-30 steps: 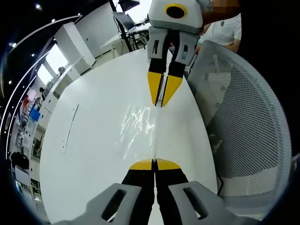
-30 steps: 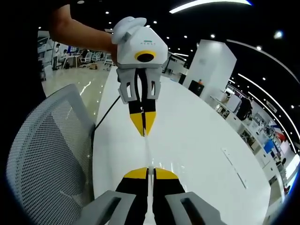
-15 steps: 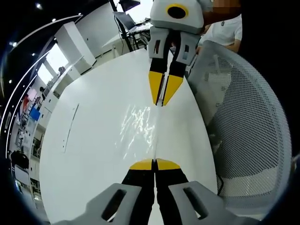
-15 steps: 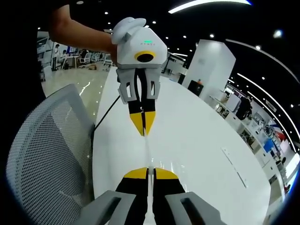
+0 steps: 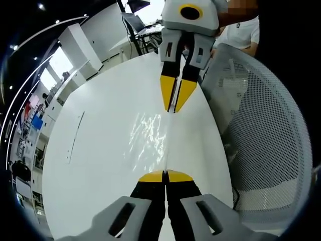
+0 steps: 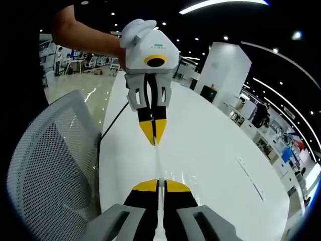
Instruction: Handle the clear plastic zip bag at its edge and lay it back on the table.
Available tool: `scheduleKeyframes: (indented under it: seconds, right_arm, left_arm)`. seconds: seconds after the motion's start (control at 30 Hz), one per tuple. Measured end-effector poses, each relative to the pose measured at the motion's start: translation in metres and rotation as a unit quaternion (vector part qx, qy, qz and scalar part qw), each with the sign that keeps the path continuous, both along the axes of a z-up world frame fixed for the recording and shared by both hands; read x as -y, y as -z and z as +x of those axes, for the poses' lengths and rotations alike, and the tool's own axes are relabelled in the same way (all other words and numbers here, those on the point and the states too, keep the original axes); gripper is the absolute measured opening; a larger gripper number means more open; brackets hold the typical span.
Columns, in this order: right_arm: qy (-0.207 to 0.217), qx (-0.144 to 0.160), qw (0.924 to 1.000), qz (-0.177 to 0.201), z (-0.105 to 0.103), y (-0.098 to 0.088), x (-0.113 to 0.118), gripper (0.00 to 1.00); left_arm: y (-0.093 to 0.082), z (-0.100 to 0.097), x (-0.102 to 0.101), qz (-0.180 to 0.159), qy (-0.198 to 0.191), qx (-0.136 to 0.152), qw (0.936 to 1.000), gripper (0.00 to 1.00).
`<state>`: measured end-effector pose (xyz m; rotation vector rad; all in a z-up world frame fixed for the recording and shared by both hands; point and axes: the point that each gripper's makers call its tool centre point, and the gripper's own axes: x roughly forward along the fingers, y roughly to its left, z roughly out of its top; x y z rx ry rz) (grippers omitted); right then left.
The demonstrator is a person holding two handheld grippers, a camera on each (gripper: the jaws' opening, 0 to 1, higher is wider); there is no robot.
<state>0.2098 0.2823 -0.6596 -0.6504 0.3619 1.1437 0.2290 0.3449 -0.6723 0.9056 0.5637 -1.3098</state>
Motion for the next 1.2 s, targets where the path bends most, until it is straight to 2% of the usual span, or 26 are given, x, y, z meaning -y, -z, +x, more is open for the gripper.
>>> scheduleKeyframes:
  seconds: [1.2]
  right_arm:
    - [0.000, -0.002, 1.0000, -0.001, -0.0001, -0.0002, 0.0011, 0.00]
  left_arm:
    - [0.0019, 0.0024, -0.0021, 0.000, -0.005, 0.001, 1.0000, 0.00]
